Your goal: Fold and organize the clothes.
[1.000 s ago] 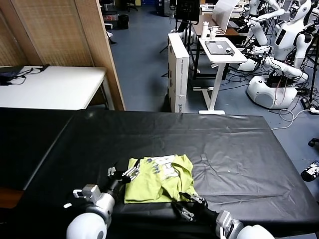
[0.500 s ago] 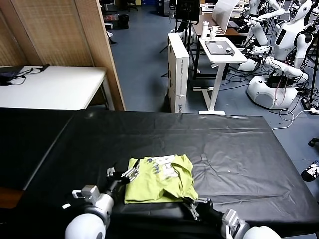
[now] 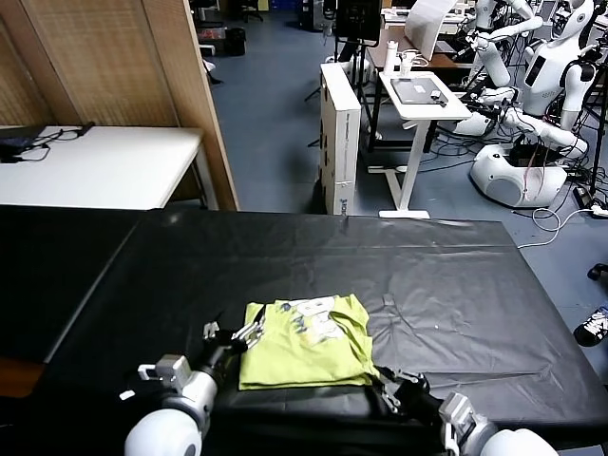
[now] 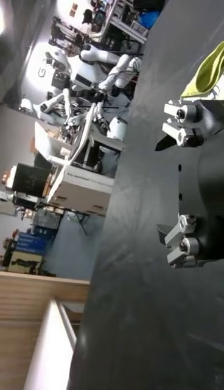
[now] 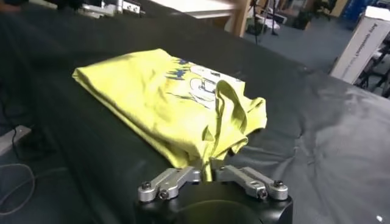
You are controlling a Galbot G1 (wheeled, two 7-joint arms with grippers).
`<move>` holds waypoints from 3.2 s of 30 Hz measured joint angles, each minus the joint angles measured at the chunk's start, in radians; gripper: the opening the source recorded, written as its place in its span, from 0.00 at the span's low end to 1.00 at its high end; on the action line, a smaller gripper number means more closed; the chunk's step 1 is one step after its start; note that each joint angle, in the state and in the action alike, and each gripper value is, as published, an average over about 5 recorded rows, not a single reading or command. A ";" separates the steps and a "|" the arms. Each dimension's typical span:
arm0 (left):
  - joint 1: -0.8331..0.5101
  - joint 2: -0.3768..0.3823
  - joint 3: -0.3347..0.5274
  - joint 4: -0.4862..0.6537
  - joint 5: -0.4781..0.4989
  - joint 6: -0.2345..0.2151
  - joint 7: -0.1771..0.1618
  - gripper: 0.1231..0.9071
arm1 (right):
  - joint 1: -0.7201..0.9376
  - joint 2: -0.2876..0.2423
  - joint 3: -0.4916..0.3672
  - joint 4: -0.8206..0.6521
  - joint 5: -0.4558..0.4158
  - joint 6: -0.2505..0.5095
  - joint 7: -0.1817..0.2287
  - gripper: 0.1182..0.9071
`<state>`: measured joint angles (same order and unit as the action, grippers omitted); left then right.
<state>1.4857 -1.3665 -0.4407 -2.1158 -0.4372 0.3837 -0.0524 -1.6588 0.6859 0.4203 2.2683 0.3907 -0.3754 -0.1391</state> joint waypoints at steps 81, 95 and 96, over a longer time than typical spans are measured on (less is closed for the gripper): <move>0.410 0.203 -0.226 -0.174 -0.001 -0.195 -0.059 1.00 | -0.012 0.291 0.196 -0.027 0.120 0.221 0.230 1.00; 0.555 0.206 -0.263 -0.267 0.008 -0.203 -0.045 1.00 | -0.296 0.369 0.186 0.112 0.001 0.123 0.288 1.00; 0.558 0.206 -0.262 -0.271 0.008 -0.202 -0.043 1.00 | -0.309 0.372 0.178 0.113 -0.008 0.127 0.291 1.00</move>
<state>2.0442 -1.1606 -0.7029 -2.3865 -0.4288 0.1815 -0.0959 -1.9682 1.0578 0.5985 2.3817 0.3826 -0.2487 0.1520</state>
